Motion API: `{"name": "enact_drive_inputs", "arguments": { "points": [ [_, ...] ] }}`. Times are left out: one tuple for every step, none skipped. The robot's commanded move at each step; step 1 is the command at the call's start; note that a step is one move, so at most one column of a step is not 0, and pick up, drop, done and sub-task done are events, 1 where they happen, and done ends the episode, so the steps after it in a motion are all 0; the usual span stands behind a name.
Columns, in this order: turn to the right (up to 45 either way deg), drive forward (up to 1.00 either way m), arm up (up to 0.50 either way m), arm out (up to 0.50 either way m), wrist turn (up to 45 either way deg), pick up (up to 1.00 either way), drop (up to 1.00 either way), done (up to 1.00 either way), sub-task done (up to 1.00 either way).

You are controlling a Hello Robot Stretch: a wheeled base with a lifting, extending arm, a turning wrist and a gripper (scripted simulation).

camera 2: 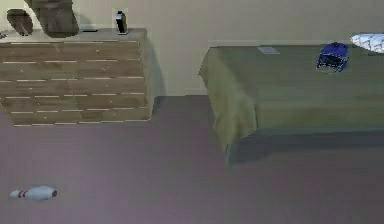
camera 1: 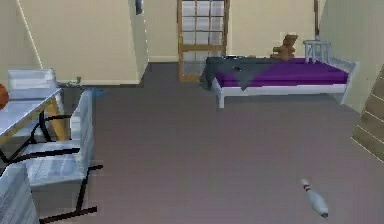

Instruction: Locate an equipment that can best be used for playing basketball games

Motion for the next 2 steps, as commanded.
{"name": "enact_drive_inputs", "arguments": {
  "points": [
    [0.0,0.85,0.00,0.00,0.0,0.00,0.00,0.00,0.00],
    [-42.0,0.00,0.00,0.00,0.0,0.00,0.00,0.00,0.00]
  ]
}}
